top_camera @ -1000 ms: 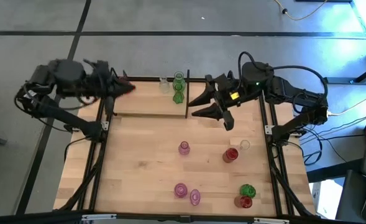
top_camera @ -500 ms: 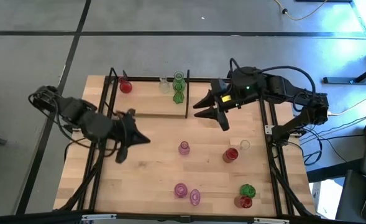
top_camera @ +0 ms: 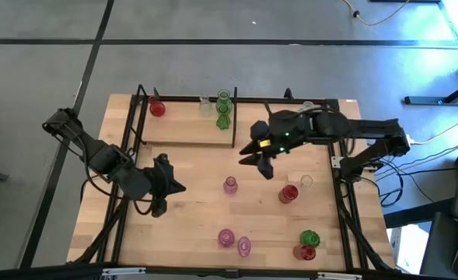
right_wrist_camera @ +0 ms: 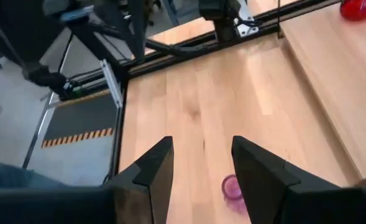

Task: Sort vases onto shelf
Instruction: Put the top purple vase on the shelf

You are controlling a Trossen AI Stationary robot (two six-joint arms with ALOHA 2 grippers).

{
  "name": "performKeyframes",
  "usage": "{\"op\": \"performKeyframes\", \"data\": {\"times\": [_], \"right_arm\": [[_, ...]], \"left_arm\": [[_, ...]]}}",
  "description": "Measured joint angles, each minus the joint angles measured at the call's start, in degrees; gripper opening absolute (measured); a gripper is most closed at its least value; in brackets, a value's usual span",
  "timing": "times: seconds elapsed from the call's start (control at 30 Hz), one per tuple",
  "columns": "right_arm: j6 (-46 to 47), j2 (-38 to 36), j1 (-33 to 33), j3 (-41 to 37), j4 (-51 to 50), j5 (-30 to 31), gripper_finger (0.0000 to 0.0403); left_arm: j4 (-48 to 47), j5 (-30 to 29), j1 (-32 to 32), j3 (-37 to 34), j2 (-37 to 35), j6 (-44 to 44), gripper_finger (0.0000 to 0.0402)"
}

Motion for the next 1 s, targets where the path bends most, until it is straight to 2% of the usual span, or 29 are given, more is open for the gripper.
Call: {"op": "performKeyframes", "data": {"times": [0.1,0.33,0.6,0.77,1.0], "right_arm": [[-0.83,0.13,-0.1,-3.21,4.75,0.64,0.0156],[-1.44,3.63,-0.19,-7.78,3.4,3.13,0.0156],[0.35,11.43,-0.19,-7.94,3.12,3.05,0.0156],[1.66,15.44,-0.19,-7.94,2.39,1.7,0.0156],[3.94,18.51,-0.3,-7.94,1.21,4.2,0.0156]], "left_arm": [[-0.28,-0.21,0.02,-0.05,-0.02,-0.16,0.0],[-0.72,-0.19,0.02,-0.05,0.0,0.05,0.0],[-0.92,-4.0,0.04,-0.05,0.0,1.61,0.0],[-0.96,-4.01,0.04,-0.05,0.0,1.81,0.0],[-1.02,-4.01,0.04,-0.05,0.0,1.83,0.0]]}}
